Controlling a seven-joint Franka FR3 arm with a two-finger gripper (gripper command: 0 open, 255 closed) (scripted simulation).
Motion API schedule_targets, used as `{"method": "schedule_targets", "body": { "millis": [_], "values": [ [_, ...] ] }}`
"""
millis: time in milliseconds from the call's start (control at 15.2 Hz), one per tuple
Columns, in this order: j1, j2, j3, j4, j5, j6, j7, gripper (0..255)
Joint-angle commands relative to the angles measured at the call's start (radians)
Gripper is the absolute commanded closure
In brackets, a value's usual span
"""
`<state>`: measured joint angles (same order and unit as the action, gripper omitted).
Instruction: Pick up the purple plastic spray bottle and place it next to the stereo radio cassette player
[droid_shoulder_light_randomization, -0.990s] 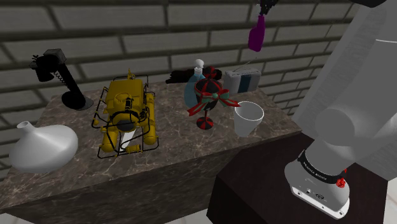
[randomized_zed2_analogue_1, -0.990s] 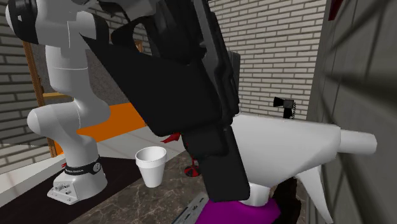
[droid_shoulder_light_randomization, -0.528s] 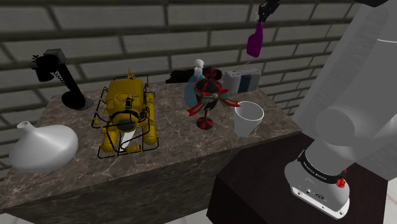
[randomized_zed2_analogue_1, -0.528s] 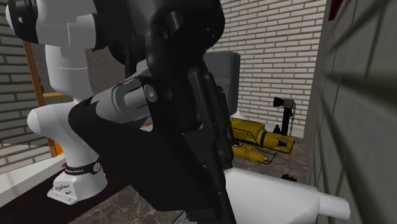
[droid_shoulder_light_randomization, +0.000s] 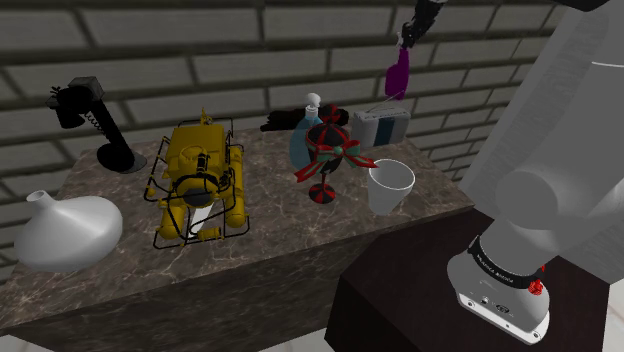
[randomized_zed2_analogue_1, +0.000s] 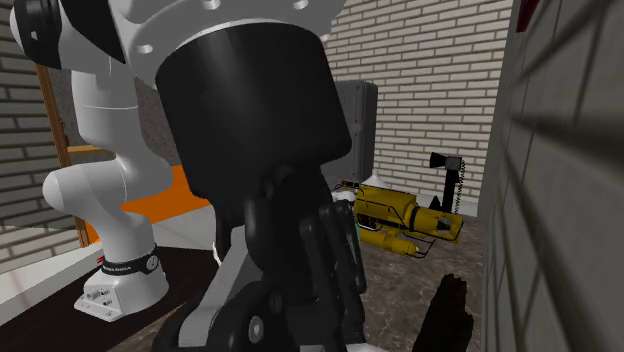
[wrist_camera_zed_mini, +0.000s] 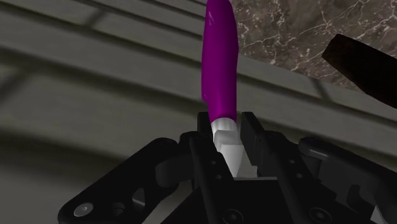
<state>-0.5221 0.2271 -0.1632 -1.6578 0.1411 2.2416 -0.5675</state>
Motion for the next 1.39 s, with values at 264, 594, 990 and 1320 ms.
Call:
{"method": "schedule_targets", "body": {
  "millis": [264, 594, 990, 1320],
  "values": [
    [0.000, 0.015, 0.003, -0.061, 0.010, 0.076, -0.012, 255],
    [-0.001, 0.033, 0.006, -0.105, 0.021, 0.137, -0.022, 255],
    [-0.004, 0.064, 0.013, -0.154, 0.038, 0.217, -0.039, 255],
    [-0.004, 0.064, 0.013, -0.154, 0.038, 0.217, -0.039, 255]
  ]
}}
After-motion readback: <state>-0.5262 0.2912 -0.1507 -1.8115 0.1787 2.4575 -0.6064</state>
